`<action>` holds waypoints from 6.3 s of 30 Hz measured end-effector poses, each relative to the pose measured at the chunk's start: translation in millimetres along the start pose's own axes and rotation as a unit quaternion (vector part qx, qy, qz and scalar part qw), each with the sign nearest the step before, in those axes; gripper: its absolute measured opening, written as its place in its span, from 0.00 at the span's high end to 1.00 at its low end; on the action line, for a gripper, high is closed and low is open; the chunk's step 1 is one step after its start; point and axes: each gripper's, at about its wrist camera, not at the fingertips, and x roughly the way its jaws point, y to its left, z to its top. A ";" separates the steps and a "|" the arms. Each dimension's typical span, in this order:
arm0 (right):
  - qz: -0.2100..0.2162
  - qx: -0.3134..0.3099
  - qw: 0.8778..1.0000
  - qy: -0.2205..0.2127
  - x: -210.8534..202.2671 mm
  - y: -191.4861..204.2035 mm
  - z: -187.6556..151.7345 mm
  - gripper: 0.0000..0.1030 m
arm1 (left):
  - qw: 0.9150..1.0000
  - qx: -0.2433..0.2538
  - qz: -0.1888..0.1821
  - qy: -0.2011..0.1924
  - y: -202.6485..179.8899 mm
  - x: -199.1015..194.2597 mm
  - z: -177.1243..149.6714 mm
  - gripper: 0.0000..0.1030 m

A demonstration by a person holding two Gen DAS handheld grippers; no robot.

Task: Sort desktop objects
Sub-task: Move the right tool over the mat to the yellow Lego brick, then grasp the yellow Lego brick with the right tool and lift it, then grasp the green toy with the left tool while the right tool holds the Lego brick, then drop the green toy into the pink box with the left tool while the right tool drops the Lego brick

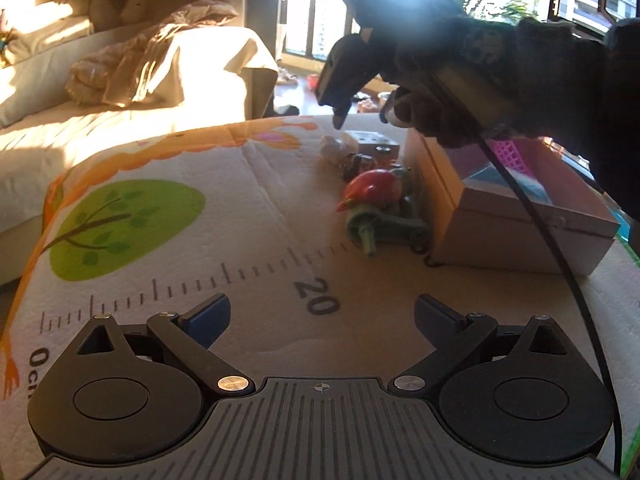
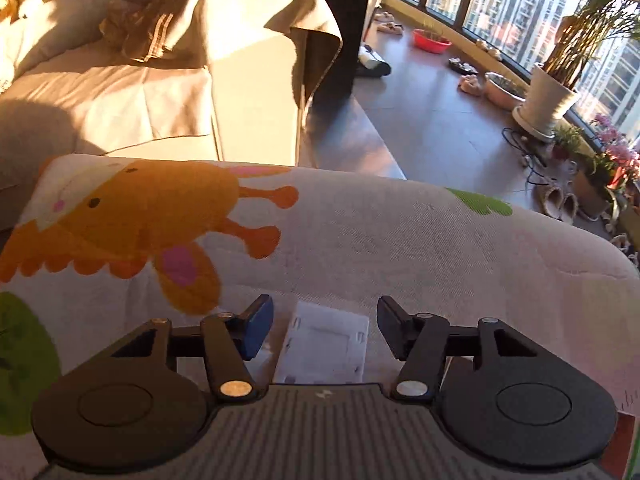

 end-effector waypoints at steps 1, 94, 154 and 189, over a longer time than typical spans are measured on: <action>-0.004 -0.001 1.000 0.012 7.8 0.9 2.1 0.44 | 1.000 -0.003 0.002 0.003 2.7 1.0 -0.8 0.02; 0.260 0.009 0.964 -0.050 -147.1 -78.4 -208.4 0.38 | 0.997 0.020 0.045 0.057 -23.7 -8.3 -13.8 0.00; 0.123 -0.057 0.981 -0.136 -155.4 -70.6 -306.0 0.38 | 0.994 0.105 -0.022 0.034 -64.3 -17.1 -28.2 0.18; 0.061 -0.007 0.974 -0.220 -149.8 -134.1 -214.3 0.33 | 0.984 0.126 -0.058 -0.108 -86.8 16.4 93.8 0.05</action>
